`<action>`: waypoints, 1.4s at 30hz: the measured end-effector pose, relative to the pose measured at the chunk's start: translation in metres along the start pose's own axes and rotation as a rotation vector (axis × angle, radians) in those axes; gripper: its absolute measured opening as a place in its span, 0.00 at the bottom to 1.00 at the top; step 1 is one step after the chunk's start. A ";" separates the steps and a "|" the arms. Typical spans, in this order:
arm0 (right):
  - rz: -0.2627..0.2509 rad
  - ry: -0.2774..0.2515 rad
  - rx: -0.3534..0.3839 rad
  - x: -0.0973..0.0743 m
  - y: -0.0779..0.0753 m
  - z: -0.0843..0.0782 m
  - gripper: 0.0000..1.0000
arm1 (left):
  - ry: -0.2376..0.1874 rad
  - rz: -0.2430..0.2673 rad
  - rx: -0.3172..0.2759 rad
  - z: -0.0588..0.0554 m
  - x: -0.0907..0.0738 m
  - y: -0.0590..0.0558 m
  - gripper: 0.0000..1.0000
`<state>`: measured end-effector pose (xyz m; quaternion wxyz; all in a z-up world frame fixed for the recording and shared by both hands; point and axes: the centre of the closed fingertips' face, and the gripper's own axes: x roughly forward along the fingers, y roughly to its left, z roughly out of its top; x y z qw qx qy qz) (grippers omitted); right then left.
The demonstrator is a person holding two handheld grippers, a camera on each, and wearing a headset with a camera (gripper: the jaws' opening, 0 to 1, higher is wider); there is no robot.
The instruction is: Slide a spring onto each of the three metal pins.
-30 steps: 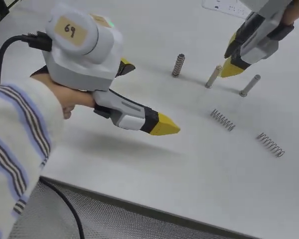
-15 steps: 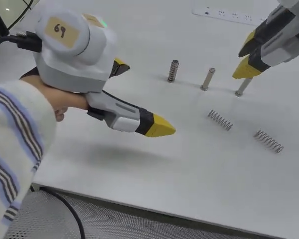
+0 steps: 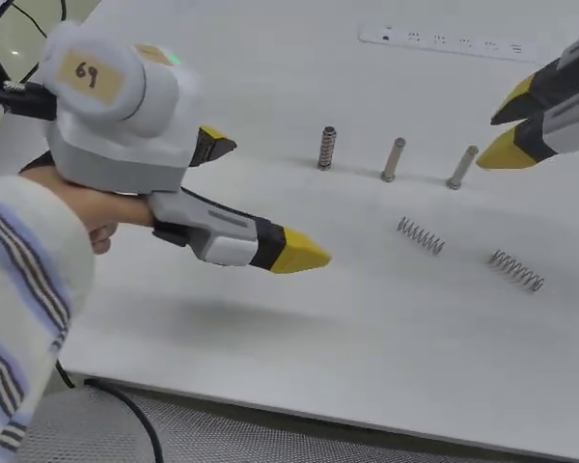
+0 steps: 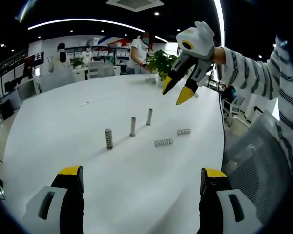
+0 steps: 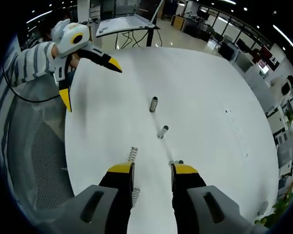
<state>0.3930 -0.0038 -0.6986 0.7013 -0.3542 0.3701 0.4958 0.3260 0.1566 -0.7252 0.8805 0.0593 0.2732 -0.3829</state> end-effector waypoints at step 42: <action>-0.133 -0.326 0.383 -0.015 0.025 -0.077 0.51 | 0.026 -0.012 -0.045 -0.010 -0.005 0.001 0.98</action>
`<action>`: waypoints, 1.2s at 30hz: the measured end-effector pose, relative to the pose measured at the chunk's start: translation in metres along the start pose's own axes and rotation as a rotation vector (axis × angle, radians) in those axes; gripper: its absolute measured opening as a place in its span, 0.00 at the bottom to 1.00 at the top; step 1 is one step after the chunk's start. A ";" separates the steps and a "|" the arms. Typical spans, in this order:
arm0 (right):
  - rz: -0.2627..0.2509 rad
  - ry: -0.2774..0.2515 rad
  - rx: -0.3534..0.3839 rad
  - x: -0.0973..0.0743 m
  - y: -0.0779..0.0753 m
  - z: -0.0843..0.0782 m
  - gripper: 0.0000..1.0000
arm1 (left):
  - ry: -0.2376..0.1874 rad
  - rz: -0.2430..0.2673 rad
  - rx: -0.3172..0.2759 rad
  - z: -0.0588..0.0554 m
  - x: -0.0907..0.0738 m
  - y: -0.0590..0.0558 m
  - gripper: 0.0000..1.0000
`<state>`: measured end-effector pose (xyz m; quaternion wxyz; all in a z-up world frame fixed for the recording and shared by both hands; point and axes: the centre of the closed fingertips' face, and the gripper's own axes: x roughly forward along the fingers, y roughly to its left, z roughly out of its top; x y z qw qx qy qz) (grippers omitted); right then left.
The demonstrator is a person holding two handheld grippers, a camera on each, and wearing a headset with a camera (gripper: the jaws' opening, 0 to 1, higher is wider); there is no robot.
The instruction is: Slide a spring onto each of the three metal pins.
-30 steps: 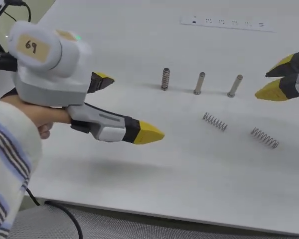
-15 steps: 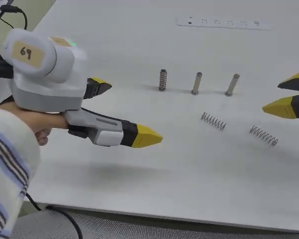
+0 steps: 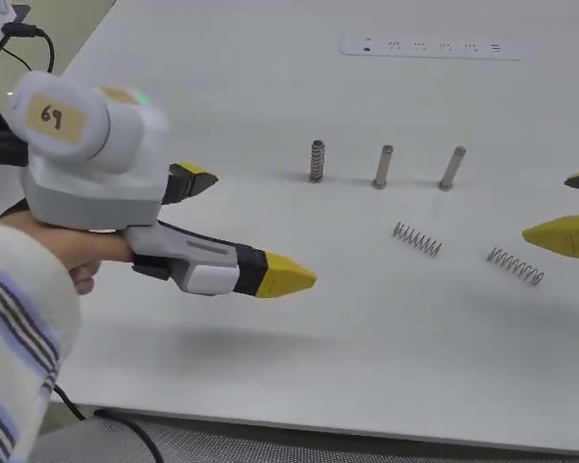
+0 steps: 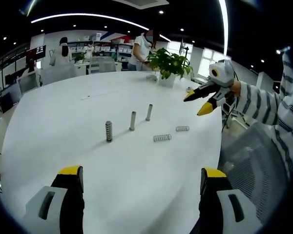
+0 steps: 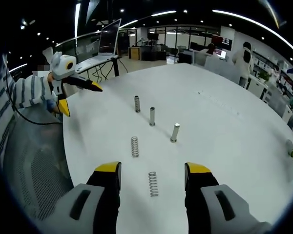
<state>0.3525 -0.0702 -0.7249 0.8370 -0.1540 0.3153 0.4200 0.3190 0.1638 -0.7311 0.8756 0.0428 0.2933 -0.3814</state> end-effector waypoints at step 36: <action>-0.045 -0.064 0.157 -0.009 0.015 -0.027 0.99 | 0.005 -0.010 -0.017 -0.003 0.003 0.003 0.98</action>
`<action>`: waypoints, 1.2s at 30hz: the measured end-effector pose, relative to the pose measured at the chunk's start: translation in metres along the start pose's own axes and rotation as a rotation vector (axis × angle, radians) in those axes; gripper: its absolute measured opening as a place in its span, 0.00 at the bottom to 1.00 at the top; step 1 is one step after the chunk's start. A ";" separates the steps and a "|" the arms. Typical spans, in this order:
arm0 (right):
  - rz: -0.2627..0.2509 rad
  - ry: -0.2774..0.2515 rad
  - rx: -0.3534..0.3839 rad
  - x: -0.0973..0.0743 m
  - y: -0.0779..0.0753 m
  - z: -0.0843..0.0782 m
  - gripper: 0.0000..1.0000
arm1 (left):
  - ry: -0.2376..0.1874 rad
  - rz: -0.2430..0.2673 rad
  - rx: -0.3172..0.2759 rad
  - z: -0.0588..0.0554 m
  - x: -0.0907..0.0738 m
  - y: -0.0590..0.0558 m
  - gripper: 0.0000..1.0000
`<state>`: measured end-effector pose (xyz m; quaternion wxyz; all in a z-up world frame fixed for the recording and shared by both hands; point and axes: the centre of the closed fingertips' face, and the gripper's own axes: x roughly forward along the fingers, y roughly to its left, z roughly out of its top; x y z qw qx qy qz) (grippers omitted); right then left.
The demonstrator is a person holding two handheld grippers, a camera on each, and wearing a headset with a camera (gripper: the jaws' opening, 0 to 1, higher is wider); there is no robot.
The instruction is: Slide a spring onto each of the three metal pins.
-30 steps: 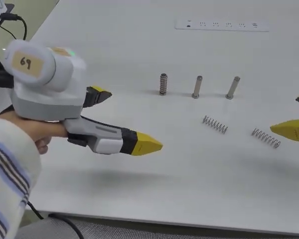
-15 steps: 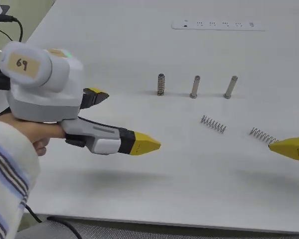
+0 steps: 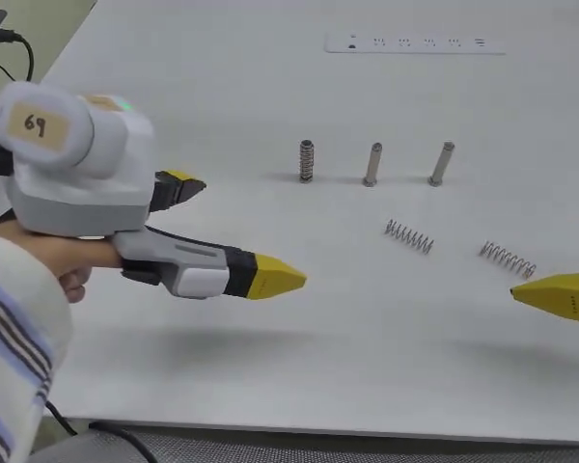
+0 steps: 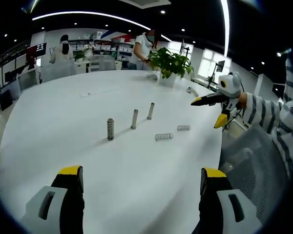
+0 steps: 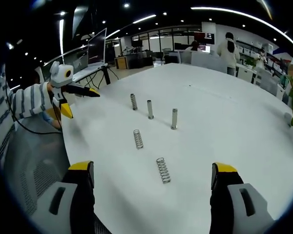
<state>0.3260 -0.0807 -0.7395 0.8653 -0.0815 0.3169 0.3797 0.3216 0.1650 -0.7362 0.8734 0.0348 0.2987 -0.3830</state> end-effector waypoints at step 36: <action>-0.083 0.015 0.088 -0.015 0.001 -0.011 0.99 | 0.050 -0.130 0.106 0.023 0.041 -0.018 0.93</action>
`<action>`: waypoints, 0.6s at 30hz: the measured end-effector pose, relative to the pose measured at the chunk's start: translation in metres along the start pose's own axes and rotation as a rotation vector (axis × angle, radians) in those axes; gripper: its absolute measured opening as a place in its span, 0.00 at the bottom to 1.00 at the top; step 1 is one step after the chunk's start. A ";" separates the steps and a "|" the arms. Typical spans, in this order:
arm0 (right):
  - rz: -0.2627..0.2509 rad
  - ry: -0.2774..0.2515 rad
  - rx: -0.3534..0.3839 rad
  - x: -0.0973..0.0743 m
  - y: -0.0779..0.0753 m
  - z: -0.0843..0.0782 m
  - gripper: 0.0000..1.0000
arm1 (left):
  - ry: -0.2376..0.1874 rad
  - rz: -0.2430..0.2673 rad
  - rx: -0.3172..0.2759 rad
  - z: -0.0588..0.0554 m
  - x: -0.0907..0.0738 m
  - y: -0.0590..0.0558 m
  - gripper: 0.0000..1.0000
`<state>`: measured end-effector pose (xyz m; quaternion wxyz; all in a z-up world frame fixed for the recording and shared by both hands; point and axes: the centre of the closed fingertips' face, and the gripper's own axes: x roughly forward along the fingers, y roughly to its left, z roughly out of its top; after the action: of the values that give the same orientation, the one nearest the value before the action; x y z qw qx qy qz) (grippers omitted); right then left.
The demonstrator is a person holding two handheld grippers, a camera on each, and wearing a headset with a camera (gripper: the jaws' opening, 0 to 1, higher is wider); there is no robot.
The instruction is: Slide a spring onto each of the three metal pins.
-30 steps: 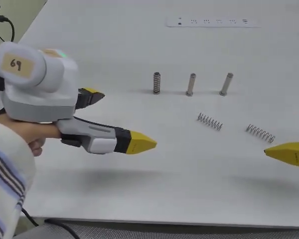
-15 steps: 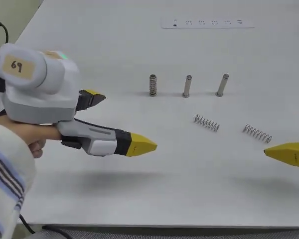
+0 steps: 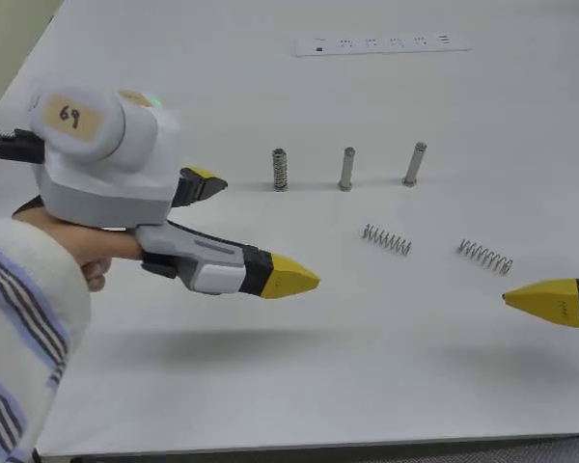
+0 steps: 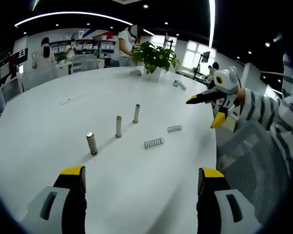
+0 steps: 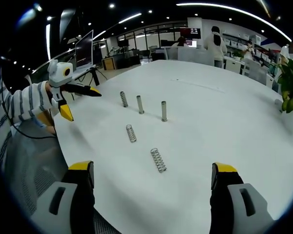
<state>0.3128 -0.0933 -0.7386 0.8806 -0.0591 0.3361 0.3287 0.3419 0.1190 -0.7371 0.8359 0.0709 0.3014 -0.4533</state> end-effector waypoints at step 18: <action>-0.079 -0.009 -0.009 -0.003 -0.017 0.001 0.97 | 0.054 -0.149 0.139 0.018 0.053 -0.020 0.81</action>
<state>0.3215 -0.1077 -0.7381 0.8941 -0.0751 0.3282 0.2953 0.3557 0.0627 -0.7492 0.7844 0.1183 0.2961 -0.5320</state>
